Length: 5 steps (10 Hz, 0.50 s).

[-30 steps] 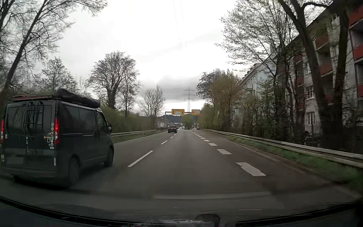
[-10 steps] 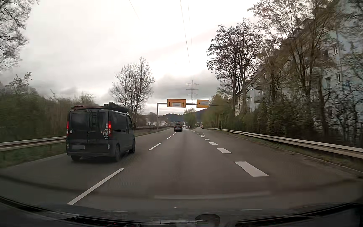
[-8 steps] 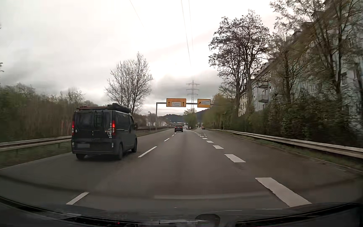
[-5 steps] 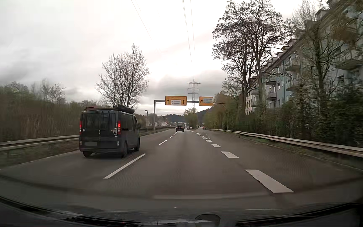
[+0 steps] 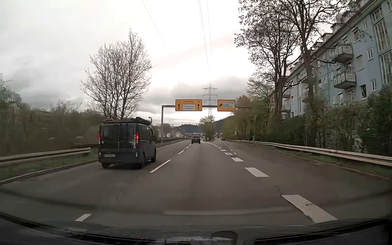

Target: Follow the waypoints while adhering to traffic rules and regulations

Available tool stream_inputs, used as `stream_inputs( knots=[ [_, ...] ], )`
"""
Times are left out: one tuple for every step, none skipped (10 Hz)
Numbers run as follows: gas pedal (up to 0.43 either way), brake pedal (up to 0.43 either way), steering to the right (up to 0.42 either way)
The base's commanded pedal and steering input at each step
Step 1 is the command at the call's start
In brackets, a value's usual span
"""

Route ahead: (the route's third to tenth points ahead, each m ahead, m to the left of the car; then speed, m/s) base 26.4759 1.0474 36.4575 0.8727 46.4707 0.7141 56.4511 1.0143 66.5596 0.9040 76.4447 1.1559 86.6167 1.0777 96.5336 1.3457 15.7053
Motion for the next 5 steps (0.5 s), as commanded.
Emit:
stream_inputs(
  knots=[
    [0.157, 0.0, 0.001],
    [0.157, 0.0, 0.001],
    [0.157, 0.0, 0.002],
    [0.157, 0.0, 0.001],
    [0.15, 0.0, 0.001]
  ],
)
